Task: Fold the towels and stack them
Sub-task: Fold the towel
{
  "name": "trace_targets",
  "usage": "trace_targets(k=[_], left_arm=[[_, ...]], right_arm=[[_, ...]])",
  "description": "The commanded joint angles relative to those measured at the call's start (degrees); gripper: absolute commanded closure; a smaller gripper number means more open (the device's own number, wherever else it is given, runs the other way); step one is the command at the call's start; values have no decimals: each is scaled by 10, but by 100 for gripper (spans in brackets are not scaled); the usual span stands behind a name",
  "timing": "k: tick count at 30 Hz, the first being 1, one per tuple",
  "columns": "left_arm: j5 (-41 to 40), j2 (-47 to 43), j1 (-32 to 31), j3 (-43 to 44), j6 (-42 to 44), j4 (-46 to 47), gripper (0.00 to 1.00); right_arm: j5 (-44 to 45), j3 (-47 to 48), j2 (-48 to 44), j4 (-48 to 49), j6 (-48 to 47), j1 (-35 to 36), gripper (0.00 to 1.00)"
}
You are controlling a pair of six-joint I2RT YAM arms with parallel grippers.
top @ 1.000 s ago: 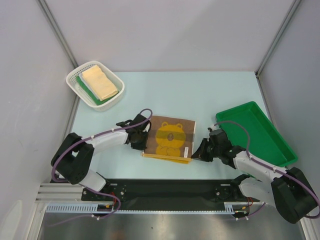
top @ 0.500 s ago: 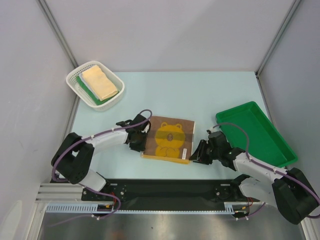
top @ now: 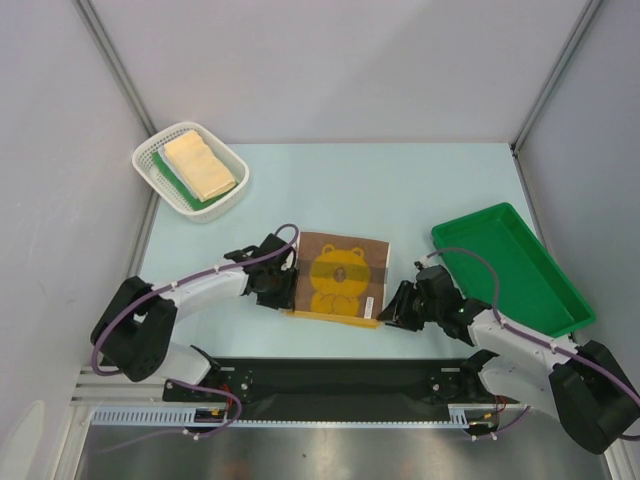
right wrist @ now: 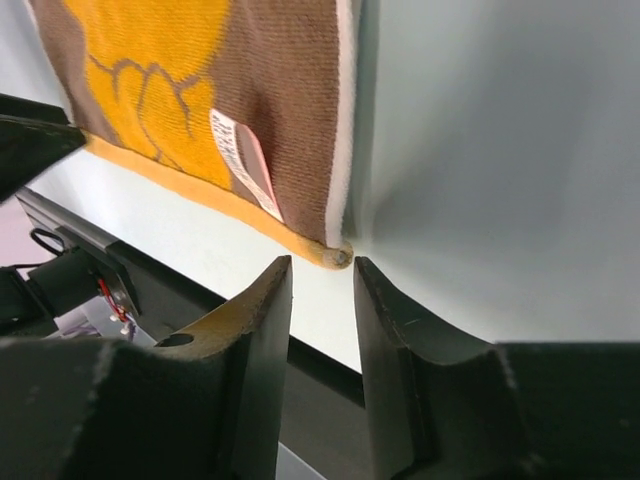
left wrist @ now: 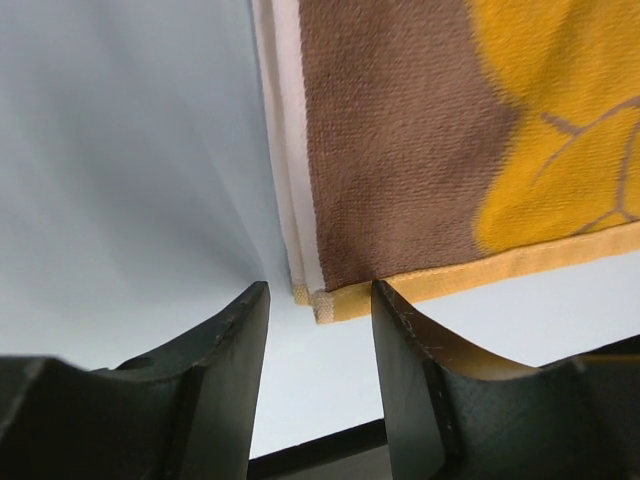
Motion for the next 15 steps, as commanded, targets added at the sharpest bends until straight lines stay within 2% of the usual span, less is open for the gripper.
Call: trace_targets(k=[1,3,5,7,8,11,15], left_arm=[[6,9,1,-11,-6,18,49],[3,12,1,-11,-7,18,51],[-1,13,1,-9,-10,18,66],[0,16,1,-6,-10,18,73],[0,17,0,-5,-9,17,81],[-4,19,1,0,-7,12,94],[-9,19,1,3,-8,6,97]], right_arm=[[14,-5,-20,7,15,3,61],[13,-9,-21,18,23,7,57],[17,-13,-17,28,29,15,55],[22,-15,-8,33,30,24,55],[25,-16,-4,37,32,25,55],[36,-24,6,59,32,35,58],[46,-31,18,92,26,51,61]])
